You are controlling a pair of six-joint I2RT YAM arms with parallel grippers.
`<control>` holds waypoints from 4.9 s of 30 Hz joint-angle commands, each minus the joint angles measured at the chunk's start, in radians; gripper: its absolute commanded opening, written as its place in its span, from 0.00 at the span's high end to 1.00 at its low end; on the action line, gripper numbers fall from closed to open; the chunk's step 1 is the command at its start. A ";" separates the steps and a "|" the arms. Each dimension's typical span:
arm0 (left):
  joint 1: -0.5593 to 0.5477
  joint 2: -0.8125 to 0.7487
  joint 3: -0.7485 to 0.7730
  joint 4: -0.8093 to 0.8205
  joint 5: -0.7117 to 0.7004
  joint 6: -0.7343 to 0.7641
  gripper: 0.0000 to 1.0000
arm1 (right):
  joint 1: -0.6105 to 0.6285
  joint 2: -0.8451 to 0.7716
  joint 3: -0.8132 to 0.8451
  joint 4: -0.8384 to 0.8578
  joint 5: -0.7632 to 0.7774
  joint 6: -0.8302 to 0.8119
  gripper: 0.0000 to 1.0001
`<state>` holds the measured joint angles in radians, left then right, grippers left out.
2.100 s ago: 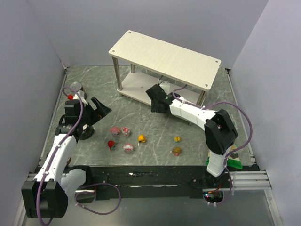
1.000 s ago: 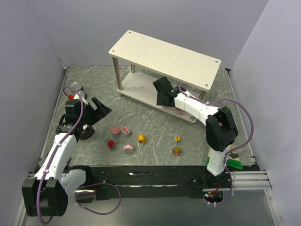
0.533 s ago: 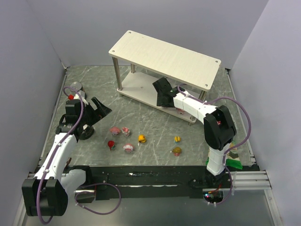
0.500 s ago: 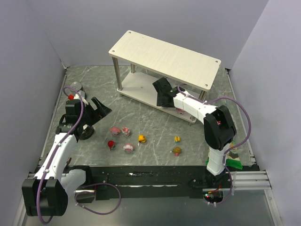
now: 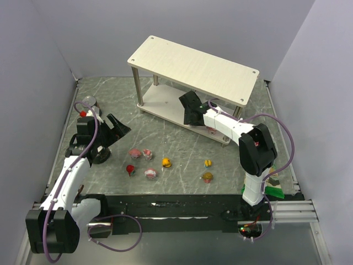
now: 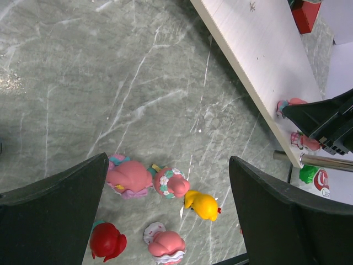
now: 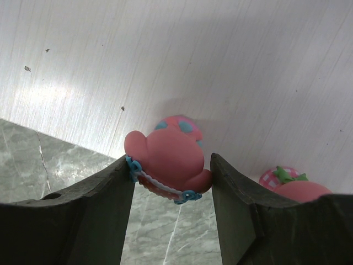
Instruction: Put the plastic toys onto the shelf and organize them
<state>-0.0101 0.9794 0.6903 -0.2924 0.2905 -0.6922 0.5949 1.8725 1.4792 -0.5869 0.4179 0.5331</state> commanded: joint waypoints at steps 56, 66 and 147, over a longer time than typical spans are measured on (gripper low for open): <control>-0.002 -0.005 0.005 0.033 -0.010 0.016 0.04 | -0.020 -0.101 -0.048 0.059 0.027 -0.024 0.13; -0.001 -0.018 0.005 0.032 -0.013 0.013 0.04 | 0.006 -0.137 -0.049 0.027 0.051 -0.013 0.13; -0.258 -0.285 -0.008 -0.100 -0.561 -0.001 0.04 | 0.508 0.250 0.276 -0.097 0.019 0.248 0.34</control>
<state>-0.2661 0.6937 0.6613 -0.4313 -0.2981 -0.7006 1.1019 2.0869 1.7164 -0.7094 0.4049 0.7914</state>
